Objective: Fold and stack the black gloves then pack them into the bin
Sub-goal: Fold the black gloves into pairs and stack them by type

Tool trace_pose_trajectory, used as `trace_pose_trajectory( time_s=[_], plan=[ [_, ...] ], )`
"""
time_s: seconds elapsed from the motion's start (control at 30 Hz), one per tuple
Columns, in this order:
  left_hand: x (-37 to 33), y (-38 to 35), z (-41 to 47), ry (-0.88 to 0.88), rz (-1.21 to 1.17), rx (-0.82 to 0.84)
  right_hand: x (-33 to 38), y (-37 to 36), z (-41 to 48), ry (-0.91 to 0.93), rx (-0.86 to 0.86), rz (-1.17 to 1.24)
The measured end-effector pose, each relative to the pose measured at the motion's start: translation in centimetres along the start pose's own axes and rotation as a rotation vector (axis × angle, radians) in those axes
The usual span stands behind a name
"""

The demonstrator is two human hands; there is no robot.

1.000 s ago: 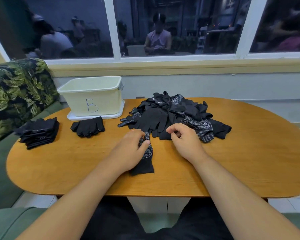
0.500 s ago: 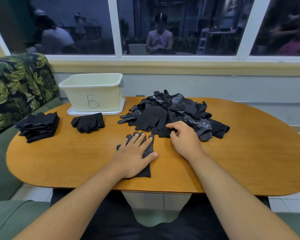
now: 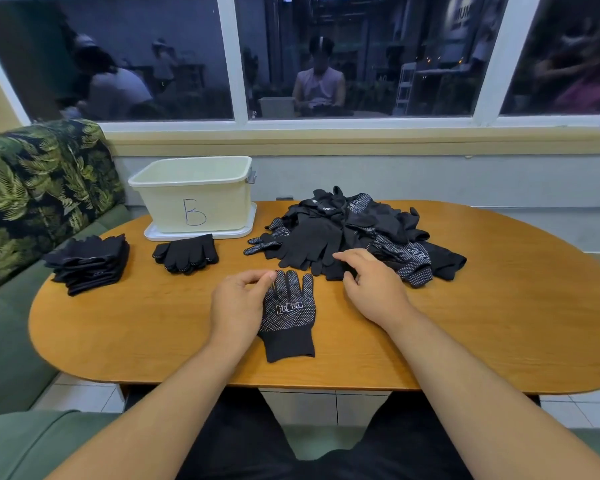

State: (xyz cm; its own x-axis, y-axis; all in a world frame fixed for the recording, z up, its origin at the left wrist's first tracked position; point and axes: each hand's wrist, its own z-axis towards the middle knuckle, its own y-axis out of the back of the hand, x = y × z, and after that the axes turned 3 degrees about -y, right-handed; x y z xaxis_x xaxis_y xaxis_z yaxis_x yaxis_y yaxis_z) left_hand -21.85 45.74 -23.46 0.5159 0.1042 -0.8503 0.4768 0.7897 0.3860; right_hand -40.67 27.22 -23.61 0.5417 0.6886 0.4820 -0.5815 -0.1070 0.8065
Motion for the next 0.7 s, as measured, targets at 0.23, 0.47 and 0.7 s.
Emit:
trace_pose_trajectory(
  time_s=[0.23, 0.47, 0.7],
  plan=[
    [0.6, -0.4, 0.4, 0.036, 0.086, -0.034, 0.6, -0.9, 0.8, 0.044, 0.064, -0.194],
    [0.3, -0.2, 0.1, -0.04, 0.083, 0.002, 3.1, -1.9, 2.4, -0.034, 0.056, 0.032],
    [0.1, -0.7, 0.4, -0.027, 0.087, 0.009, 4.5, -2.0, 2.6, -0.193, -0.015, 0.311]
  ],
)
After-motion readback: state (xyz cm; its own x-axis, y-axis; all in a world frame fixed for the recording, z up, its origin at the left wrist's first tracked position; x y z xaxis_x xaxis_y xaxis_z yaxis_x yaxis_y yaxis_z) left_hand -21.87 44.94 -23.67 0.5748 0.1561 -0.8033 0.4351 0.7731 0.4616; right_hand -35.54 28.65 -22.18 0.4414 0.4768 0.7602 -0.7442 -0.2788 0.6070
